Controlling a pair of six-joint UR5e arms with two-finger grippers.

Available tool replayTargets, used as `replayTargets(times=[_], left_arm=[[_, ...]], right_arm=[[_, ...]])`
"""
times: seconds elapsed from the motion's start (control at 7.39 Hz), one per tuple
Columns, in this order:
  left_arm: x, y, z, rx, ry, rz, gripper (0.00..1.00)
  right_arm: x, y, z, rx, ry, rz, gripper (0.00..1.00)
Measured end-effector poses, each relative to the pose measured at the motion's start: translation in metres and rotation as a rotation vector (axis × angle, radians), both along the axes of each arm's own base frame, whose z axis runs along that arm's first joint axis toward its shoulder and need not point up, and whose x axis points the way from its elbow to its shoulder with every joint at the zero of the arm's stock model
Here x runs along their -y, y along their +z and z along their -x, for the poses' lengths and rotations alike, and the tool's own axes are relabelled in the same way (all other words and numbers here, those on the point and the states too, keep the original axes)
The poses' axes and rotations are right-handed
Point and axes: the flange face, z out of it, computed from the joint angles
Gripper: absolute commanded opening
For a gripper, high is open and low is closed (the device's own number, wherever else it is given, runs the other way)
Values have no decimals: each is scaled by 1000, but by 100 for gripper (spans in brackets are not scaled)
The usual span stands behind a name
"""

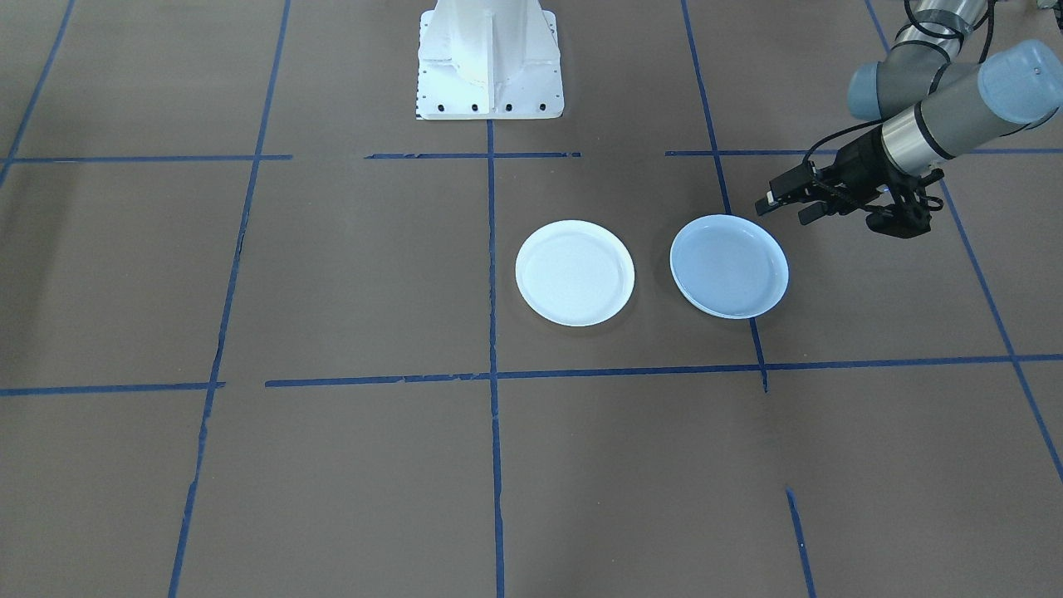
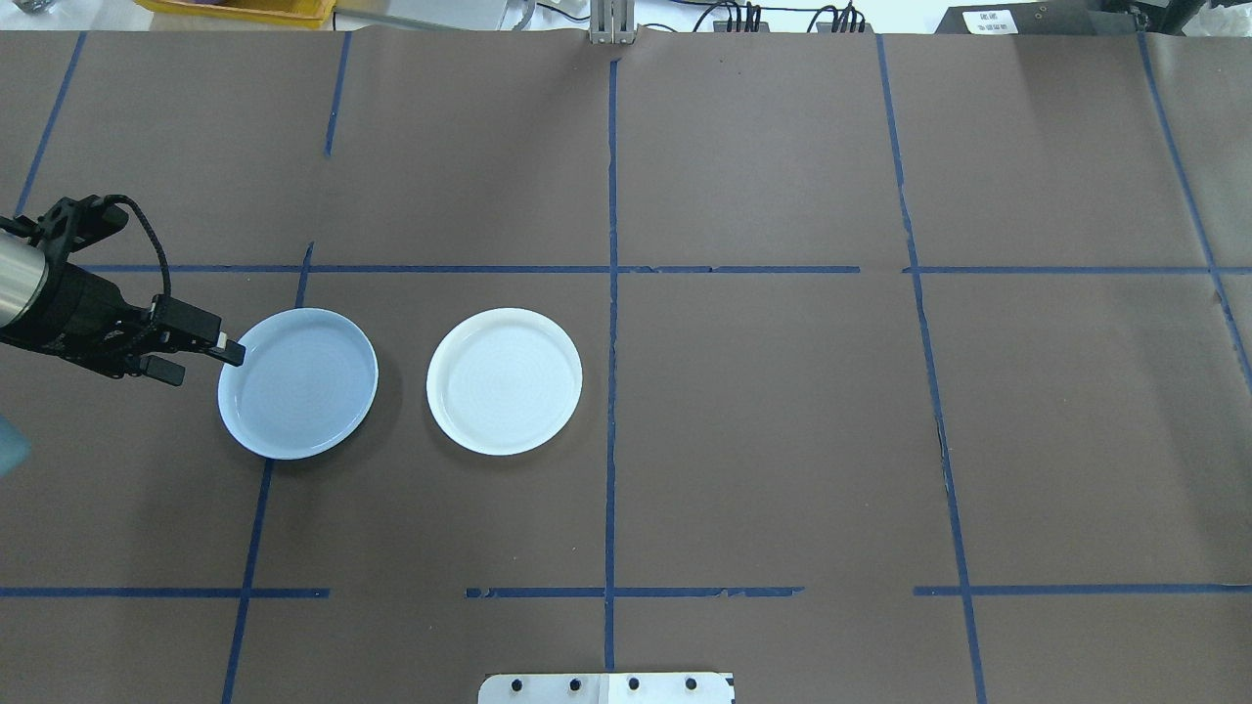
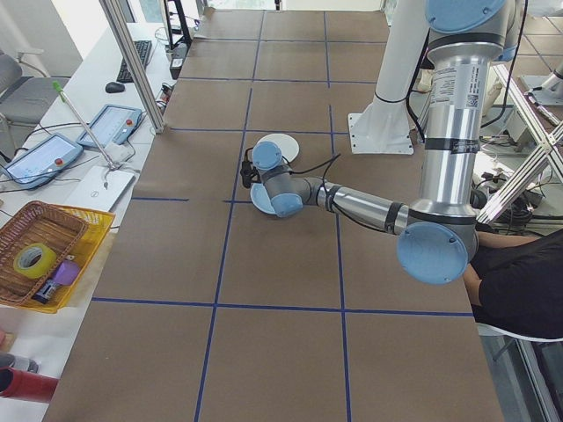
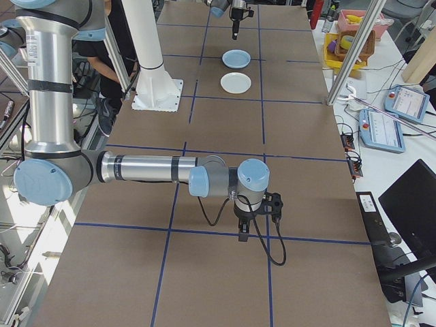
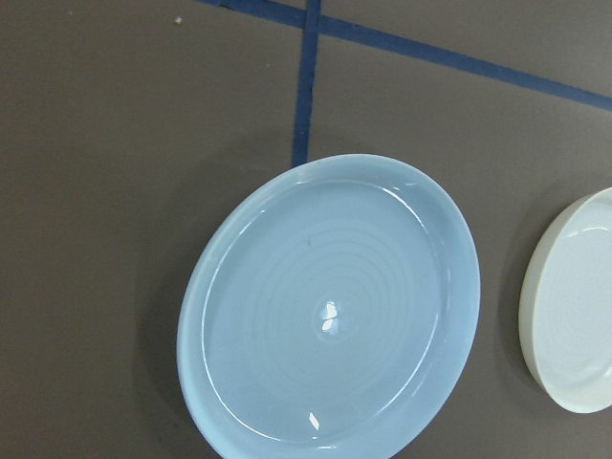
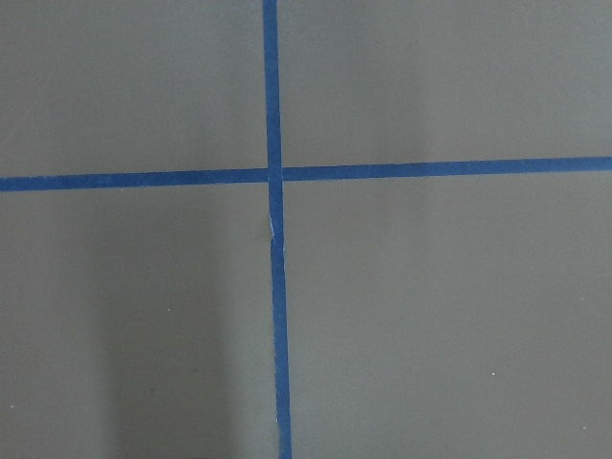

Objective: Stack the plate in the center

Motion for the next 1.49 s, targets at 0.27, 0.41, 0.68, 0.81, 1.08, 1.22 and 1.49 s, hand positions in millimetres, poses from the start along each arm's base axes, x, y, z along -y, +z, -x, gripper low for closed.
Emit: replayTargets(times=[0.27, 0.41, 0.68, 0.81, 1.08, 1.22, 1.49], left_arm=[[9, -72, -43, 67, -35, -17, 100], [12, -106, -74, 119, -51, -24, 100], [9, -136, -127, 197, -53, -36, 92], [12, -134, -146, 219, -49, -34, 86], [10, -123, -176, 250, -32, -28, 80], [8, -115, -190, 255, -23, -24, 74], [4, -98, -211, 247, -16, -9, 56]], right_arm=[[0, 0, 0, -1, 0, 0, 100], [0, 0, 0, -1, 0, 0, 100], [0, 0, 0, -1, 0, 0, 100], [0, 0, 0, -1, 0, 0, 100], [0, 0, 0, 0, 0, 0, 100], [0, 0, 0, 0, 0, 0, 100], [0, 0, 0, 0, 0, 0, 100]])
